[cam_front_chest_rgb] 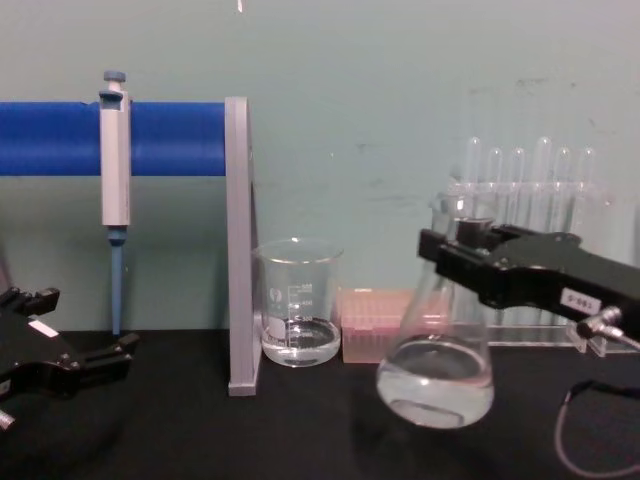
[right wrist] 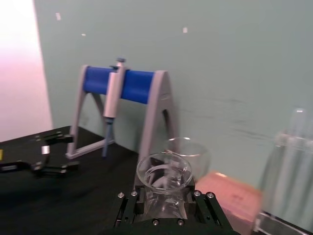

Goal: Grasp the erlenmeyer flask with one hand, shake it three times, then place it back.

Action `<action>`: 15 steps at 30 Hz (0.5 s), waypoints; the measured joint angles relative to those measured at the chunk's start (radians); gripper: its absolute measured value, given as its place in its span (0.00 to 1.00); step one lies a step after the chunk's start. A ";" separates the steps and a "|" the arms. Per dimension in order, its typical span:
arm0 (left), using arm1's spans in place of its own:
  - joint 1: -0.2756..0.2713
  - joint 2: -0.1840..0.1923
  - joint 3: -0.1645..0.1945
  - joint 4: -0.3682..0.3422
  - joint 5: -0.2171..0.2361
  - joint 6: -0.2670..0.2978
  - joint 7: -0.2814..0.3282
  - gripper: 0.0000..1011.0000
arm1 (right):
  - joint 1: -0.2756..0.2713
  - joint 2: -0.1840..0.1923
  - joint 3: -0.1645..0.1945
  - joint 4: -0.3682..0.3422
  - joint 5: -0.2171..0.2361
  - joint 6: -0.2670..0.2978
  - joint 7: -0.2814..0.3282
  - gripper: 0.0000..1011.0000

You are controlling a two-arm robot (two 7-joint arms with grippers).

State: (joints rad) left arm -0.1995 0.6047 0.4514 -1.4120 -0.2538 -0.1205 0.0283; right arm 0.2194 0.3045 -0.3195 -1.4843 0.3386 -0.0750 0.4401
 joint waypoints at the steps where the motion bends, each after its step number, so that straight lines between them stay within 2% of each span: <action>1: 0.000 0.000 0.000 0.000 0.000 0.000 0.000 0.99 | 0.002 0.003 -0.009 -0.001 0.005 0.001 0.008 0.45; 9: 0.000 0.000 0.000 0.000 0.000 0.000 0.000 0.99 | 0.009 0.018 -0.050 -0.007 0.033 0.002 0.043 0.45; 15: 0.000 0.000 0.000 0.000 0.000 0.000 0.000 0.99 | 0.013 0.025 -0.065 -0.007 0.042 0.001 0.045 0.45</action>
State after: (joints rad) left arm -0.1995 0.6047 0.4514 -1.4120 -0.2539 -0.1205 0.0283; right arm 0.2323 0.3298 -0.3840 -1.4911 0.3808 -0.0739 0.4847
